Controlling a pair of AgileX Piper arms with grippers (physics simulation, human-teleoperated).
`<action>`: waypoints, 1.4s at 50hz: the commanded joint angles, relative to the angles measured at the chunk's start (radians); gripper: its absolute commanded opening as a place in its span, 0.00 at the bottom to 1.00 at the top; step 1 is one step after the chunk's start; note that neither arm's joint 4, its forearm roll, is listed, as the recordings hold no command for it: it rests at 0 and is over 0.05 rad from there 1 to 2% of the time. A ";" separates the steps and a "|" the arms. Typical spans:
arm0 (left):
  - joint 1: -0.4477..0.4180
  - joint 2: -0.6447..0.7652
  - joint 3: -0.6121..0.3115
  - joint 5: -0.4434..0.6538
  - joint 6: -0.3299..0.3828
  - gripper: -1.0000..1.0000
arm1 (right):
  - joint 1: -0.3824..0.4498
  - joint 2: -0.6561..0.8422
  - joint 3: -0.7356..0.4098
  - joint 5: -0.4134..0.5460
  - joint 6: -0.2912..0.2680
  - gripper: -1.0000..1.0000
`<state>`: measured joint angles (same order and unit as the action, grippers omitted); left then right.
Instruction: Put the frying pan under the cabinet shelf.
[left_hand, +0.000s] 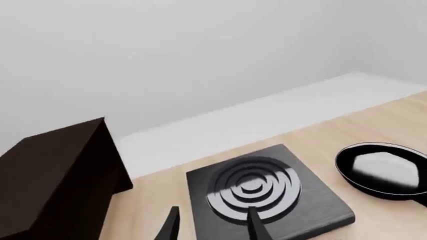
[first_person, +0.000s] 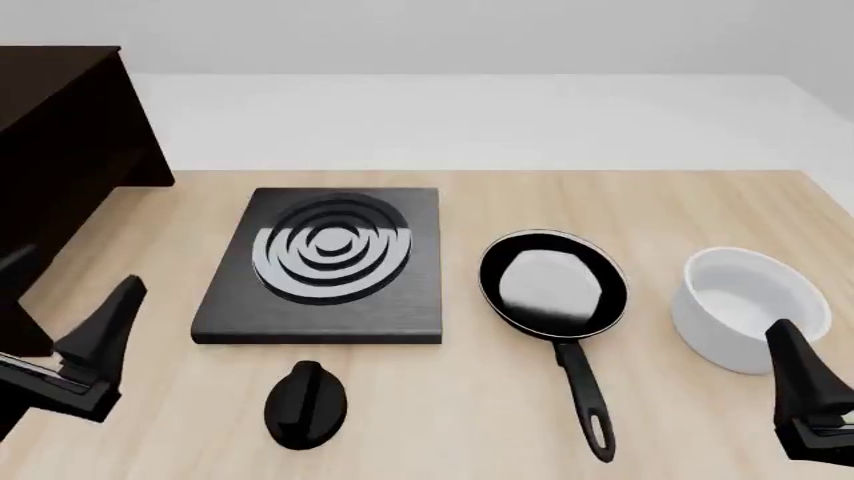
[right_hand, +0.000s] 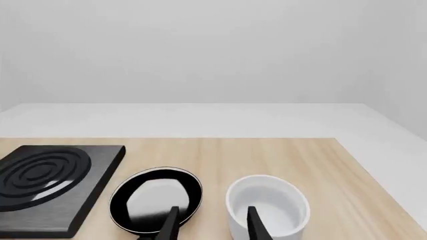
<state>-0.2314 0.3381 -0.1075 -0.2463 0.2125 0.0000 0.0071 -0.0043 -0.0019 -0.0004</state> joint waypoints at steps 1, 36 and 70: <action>-0.116 0.174 -0.053 -0.121 0.103 1.00 | 0.000 0.000 0.000 0.000 0.000 1.00; -0.540 0.794 -0.183 -0.495 0.585 1.00 | 0.000 0.000 0.000 0.000 0.000 1.00; -0.678 1.110 -0.243 -0.623 0.861 1.00 | 0.000 0.000 0.000 0.000 0.000 1.00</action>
<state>-0.8840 1.3554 -0.3340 -0.8259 1.0114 0.0000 0.0071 -0.0043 -0.0019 -0.0004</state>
